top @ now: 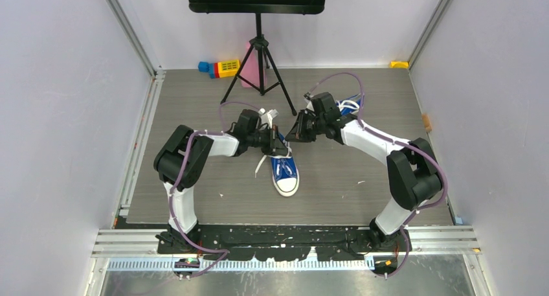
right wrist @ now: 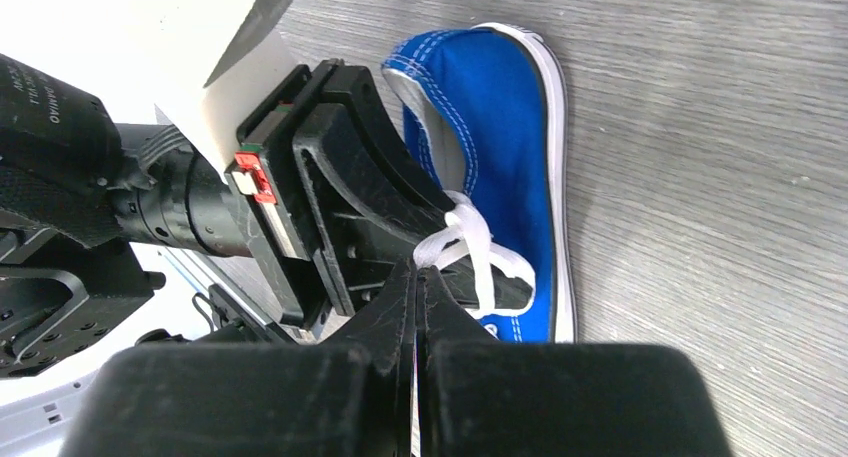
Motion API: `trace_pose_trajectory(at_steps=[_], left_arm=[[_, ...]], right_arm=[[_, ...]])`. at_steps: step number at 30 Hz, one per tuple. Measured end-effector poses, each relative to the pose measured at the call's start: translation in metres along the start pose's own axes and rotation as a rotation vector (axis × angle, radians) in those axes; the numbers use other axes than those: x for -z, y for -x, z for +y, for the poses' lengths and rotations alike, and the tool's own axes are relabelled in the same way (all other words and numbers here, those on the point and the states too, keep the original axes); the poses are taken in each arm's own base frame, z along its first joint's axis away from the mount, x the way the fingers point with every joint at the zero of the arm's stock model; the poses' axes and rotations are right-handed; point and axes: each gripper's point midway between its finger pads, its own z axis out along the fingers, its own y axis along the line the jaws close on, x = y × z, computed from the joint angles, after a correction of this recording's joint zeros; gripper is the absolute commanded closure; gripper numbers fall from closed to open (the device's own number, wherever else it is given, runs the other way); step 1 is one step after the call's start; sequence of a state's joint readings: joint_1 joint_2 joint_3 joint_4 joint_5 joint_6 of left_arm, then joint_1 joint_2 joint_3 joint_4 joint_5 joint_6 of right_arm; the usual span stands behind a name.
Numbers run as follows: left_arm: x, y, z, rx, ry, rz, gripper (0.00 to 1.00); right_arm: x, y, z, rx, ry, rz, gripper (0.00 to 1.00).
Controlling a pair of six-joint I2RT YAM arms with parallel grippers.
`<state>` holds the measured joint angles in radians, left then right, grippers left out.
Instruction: Tie the shoes
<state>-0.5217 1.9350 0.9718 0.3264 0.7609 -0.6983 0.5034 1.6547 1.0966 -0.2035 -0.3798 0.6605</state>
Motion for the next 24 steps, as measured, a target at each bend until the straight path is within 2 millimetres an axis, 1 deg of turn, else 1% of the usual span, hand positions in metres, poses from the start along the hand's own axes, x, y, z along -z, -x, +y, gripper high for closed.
trace_pose_trajectory(at_steps=[7, 14, 15, 18, 21, 23, 24], left_arm=[[-0.003, -0.001, -0.005, 0.004, -0.031, 0.022, 1.00], [-0.006, 0.001, -0.013, 0.045, -0.089, 0.020, 1.00], [-0.007, 0.002, -0.014, 0.054, -0.098, 0.015, 1.00], [-0.009, 0.004, -0.018, 0.084, -0.135, 0.005, 1.00], [-0.012, 0.005, -0.020, 0.100, -0.167, 0.000, 1.00], [-0.012, 0.006, -0.021, 0.107, -0.177, -0.005, 1.00], [-0.012, 0.006, -0.021, 0.108, -0.181, -0.008, 1.00]], right_arm=[[-0.005, 0.003, 0.011, 0.012, 0.016, 0.013, 1.00], [-0.007, 0.002, 0.012, 0.012, 0.019, 0.021, 1.00], [-0.007, 0.002, 0.012, 0.011, 0.019, 0.021, 0.99], [-0.007, 0.002, 0.011, 0.011, 0.018, 0.020, 0.91], [-0.007, 0.002, 0.011, 0.010, 0.018, 0.019, 0.86], [-0.007, 0.002, 0.011, 0.009, 0.018, 0.019, 0.79], [-0.007, 0.002, 0.011, 0.009, 0.018, 0.020, 0.75]])
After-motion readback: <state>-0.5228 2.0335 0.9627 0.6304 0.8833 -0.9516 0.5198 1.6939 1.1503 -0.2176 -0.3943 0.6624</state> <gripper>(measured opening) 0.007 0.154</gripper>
